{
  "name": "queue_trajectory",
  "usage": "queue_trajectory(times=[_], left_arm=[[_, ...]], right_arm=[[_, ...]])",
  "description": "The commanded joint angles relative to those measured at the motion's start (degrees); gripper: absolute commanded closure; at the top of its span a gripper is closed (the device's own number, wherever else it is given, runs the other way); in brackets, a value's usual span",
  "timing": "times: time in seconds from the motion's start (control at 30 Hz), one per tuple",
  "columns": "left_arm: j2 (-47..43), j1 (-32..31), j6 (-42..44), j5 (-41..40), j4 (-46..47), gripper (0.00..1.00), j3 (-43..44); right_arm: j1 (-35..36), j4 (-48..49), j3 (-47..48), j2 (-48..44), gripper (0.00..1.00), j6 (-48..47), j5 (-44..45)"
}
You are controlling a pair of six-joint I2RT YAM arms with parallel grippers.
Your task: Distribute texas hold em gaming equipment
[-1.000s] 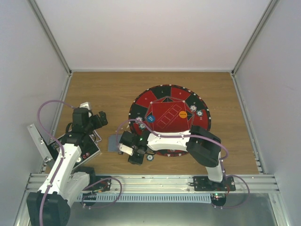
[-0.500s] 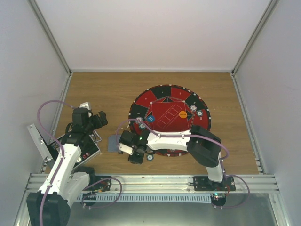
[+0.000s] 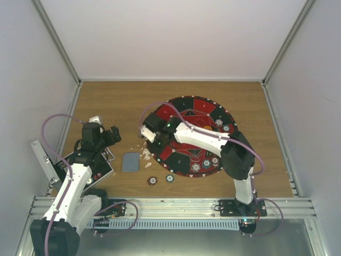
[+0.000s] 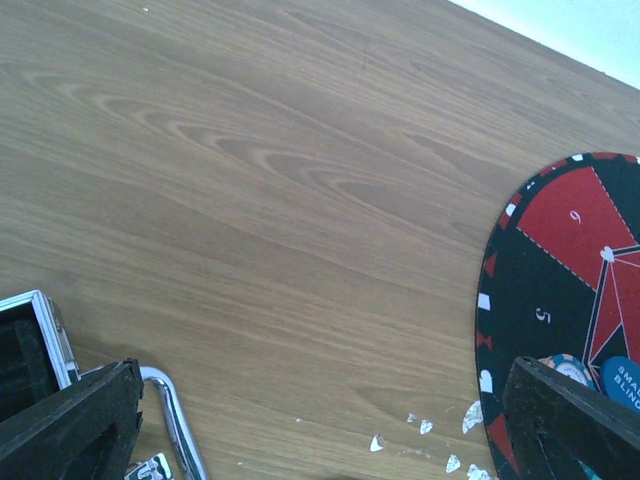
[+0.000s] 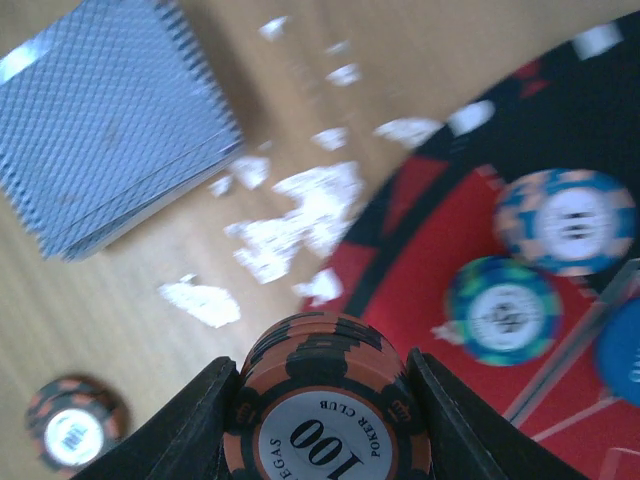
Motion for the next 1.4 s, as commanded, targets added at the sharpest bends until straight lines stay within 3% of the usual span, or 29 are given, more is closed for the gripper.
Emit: queue_trajectory(times=[0.0, 0.4, 0.83, 1.37], left_arm=[[-0.88, -0.16, -0.70, -1.46, 0.53, 0.01, -0.32], [-0.60, -0.14, -1.14, -2.77, 0.29, 0.01, -0.45], [0.61, -0.15, -1.35, -3.40, 0.48, 0.01, -0.76], [0.58, -0.15, -1.32, -3.41, 0.33, 0.01, -0.70]], right_arm=[[-4.10, -2.92, 5.96, 3.04, 0.65, 0.50, 2.36], [-7.85, -6.06, 21.20, 14.97, 0.65, -3.38, 0.04], [-5.58, -5.92, 17.92, 17.02, 0.65, -4.06, -4.17], [-5.06, -5.67, 17.00, 18.91, 0.64, -3.00, 2.35]])
